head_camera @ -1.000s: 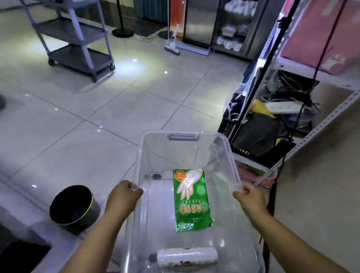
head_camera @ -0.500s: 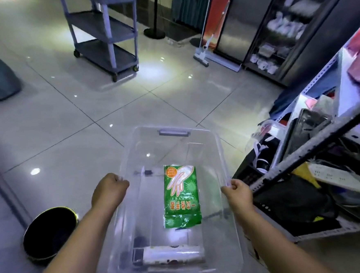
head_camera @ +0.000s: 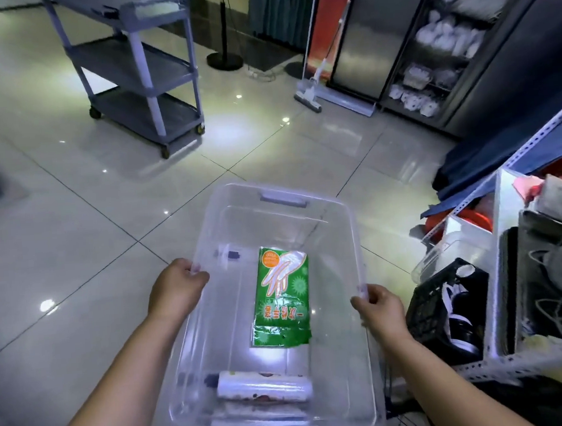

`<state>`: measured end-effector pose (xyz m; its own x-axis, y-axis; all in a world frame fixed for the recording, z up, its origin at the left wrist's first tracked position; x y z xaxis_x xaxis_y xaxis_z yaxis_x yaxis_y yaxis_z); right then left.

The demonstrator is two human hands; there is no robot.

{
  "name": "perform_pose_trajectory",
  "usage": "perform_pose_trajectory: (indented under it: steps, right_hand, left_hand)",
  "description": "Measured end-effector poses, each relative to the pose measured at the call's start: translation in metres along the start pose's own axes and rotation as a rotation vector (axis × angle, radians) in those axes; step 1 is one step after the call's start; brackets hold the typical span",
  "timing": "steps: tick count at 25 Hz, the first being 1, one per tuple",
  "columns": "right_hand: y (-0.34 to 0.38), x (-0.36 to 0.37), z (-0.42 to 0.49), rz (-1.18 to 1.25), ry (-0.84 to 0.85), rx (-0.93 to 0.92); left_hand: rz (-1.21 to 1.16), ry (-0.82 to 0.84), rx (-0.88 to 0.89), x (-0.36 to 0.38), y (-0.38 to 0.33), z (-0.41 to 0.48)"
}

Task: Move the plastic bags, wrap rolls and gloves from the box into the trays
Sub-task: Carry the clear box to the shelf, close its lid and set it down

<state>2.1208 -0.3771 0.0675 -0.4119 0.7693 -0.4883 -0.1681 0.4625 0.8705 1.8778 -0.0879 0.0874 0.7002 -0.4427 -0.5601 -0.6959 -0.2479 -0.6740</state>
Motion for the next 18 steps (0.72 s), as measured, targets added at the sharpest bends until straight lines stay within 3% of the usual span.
perform_pose_trajectory:
  steps: [8, 18]
  right_hand:
    - [-0.018, -0.002, 0.214, 0.043, -0.037, 0.051]
    - [-0.025, -0.069, 0.454, 0.031, -0.139, 0.141]
  left_hand:
    - [0.039, 0.114, -0.006, 0.109, -0.159, 0.122]
    - [0.102, 0.262, 0.018, 0.277, -0.380, 0.239]
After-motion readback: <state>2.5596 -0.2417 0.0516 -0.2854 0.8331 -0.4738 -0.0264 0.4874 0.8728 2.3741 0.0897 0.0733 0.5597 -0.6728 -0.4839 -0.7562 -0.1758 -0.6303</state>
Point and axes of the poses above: each hand's wrist, its own z-axis towards the middle knuckle, its own x-axis out of the palm, y = z × x, the point moved 5 cm from there along z, towards the middle knuckle, and after that the axes turned 15 degrees about -x, right-handed, at the moved point
